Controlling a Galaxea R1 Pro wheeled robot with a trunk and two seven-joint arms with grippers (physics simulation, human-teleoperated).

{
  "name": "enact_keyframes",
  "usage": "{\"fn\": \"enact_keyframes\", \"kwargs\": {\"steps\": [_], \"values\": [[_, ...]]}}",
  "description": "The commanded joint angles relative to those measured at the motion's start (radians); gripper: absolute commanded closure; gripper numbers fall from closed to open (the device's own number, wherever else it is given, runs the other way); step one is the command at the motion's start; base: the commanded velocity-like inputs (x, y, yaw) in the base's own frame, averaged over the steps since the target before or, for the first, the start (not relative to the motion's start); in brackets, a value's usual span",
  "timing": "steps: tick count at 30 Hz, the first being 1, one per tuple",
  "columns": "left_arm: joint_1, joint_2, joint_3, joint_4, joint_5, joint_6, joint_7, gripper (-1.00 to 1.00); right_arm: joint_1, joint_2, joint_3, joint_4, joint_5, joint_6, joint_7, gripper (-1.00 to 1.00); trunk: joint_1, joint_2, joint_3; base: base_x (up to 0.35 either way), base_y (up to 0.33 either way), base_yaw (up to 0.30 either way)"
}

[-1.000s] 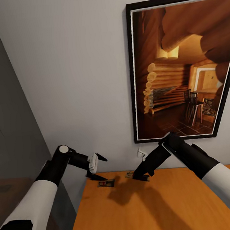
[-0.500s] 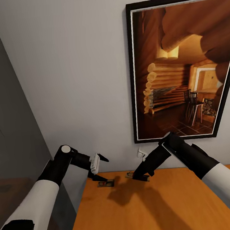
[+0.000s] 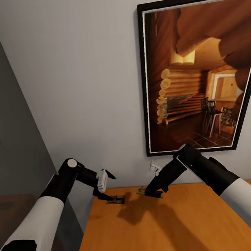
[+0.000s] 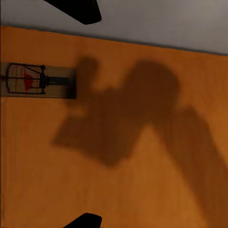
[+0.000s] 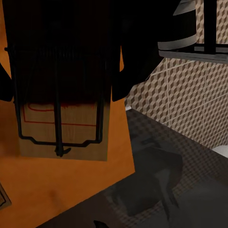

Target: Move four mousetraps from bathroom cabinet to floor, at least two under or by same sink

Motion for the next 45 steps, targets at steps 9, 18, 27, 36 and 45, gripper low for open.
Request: {"fn": "enact_keyframes", "kwargs": {"steps": [9, 18, 27, 36, 45], "values": [[0.0, 0.042, 0.006, -0.002, -0.021, -0.009, -0.001, -1.0, -0.001, 0.0, 0.0, -0.001, 0.007, 0.013, 0.01, 1.0, 0.0, -0.001, -0.001, 0.0, 0.0, 0.0], [0.0, 0.056, 0.04, -0.002, -0.023, -0.007, -0.001, -1.0, -0.001, 0.0, 0.0, -0.001, 0.007, 0.013, 0.01, 1.0, 0.0, -0.001, -0.001, 0.0, 0.0, 0.0], [0.0, 0.065, 0.09, 0.002, -0.023, -0.007, -0.001, -1.0, -0.001, 0.0, 0.0, -0.001, 0.007, 0.013, 0.01, 1.0, 0.0, -0.001, -0.001, 0.0, 0.0, 0.0], [0.0, 0.082, 0.103, 0.043, -0.02, -0.009, -0.001, -1.0, -0.001, 0.0, 0.0, -0.001, 0.007, 0.013, 0.01, 1.0, 0.0, -0.001, -0.001, 0.0, 0.0, 0.0], [0.0, 0.073, 0.107, 0.049, -0.023, -0.009, -0.001, -1.0, -0.001, 0.0, 0.0, -0.001, 0.007, 0.013, 0.01, 1.0, 0.0, -0.001, -0.001, 0.0, 0.0, 0.0]]}}
